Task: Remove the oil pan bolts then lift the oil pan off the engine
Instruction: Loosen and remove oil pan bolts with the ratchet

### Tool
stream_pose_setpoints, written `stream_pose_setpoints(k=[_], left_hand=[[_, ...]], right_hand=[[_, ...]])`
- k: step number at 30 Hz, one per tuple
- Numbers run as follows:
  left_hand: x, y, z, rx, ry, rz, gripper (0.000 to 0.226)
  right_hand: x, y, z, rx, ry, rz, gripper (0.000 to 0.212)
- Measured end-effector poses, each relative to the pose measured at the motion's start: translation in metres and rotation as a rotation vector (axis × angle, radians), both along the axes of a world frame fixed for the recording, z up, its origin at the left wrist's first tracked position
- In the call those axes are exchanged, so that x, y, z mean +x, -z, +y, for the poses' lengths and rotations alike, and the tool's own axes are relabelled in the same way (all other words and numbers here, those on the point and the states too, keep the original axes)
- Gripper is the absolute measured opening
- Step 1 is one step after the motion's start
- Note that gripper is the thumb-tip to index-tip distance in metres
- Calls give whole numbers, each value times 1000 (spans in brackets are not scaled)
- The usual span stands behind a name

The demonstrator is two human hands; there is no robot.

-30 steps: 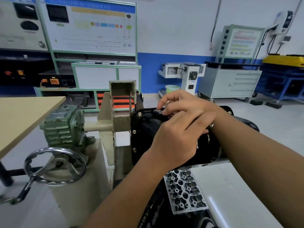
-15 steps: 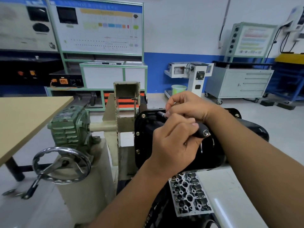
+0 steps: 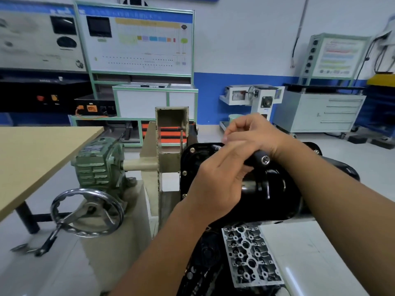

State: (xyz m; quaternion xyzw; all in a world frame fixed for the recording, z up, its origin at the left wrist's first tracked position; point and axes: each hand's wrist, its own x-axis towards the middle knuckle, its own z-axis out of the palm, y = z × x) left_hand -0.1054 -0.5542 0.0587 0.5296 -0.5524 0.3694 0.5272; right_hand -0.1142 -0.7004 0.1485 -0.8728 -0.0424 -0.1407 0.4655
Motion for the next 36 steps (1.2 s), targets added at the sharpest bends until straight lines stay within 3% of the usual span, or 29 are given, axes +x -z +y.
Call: stream_pose_setpoints(k=[5, 9, 11, 13, 15, 19, 23, 26, 30, 33, 36], left_hand=[[10, 1, -4, -148, -110, -13, 26], [7, 5, -16, -179, -163, 20, 24], [3, 8, -20, -152, -229, 5, 20], [1, 11, -20, -119, -251, 20, 20], [-3, 11, -16, -55, -224, 33, 26], [2, 3, -4, 158, -128, -14, 34], [6, -1, 1, 229, -165, 55, 30], [4, -3, 1, 267, -138, 28, 29], [7, -3, 1, 231, -122, 38, 20], [22, -1, 9, 124, -181, 73, 17], [50, 6, 25, -79, -408, 372, 13]], right_hand=[[-64, 3, 37, 268, 281, -467, 51], [-112, 33, 60, -141, 611, -656, 41], [-116, 39, 59, -240, 790, -628, 37], [-116, 42, 58, -182, 831, -524, 38], [-115, 43, 58, -194, 820, -485, 36], [-118, 45, 57, -283, 766, -621, 13], [-121, 53, 50, -337, 672, -636, 33], [-119, 56, 50, -300, 668, -631, 23], [-112, 57, 50, -264, 698, -456, 31], [-108, 56, 55, -355, 725, -496, 21], [-107, 61, 62, -363, 730, -545, 16]])
